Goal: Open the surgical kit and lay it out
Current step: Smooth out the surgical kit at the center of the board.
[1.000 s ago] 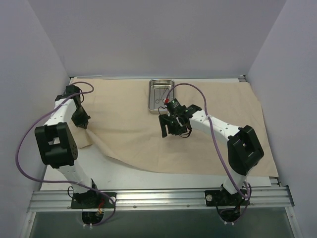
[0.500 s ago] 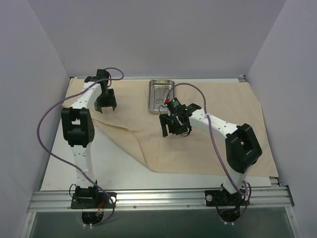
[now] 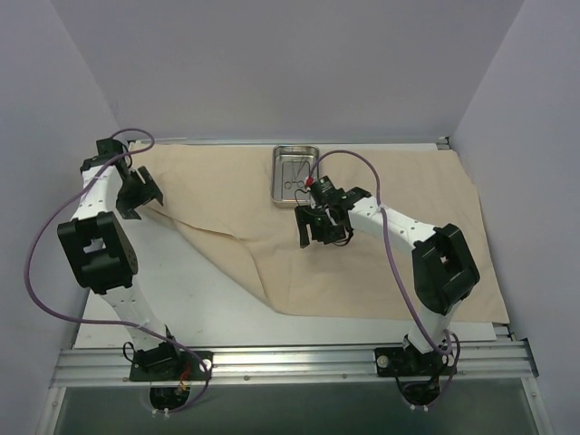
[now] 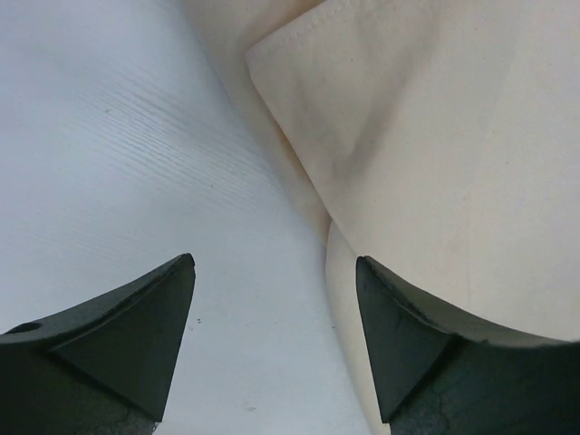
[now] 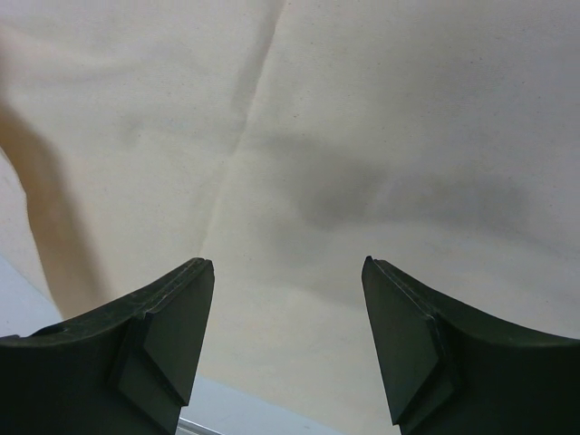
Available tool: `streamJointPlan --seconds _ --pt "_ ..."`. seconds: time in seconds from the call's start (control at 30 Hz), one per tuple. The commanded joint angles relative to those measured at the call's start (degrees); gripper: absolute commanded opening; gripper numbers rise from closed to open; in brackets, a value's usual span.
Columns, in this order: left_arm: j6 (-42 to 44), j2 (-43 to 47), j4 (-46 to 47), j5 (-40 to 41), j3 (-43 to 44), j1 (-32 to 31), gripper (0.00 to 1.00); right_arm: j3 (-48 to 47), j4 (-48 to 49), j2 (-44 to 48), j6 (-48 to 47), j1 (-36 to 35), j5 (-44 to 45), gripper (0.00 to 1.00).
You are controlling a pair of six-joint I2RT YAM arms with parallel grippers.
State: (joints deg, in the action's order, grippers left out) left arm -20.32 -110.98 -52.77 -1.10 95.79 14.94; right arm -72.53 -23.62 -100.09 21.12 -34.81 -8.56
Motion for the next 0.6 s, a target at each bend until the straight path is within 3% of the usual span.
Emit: streamJointPlan --seconds 0.0,0.57 --pt "1.68 -0.29 6.27 -6.09 0.09 0.35 0.81 0.29 -0.47 -0.37 -0.47 1.05 -1.02 0.67" --pt "-0.78 -11.63 9.01 -7.42 6.51 1.94 0.73 -1.56 -2.84 -3.44 -2.14 4.66 -1.9 0.68"
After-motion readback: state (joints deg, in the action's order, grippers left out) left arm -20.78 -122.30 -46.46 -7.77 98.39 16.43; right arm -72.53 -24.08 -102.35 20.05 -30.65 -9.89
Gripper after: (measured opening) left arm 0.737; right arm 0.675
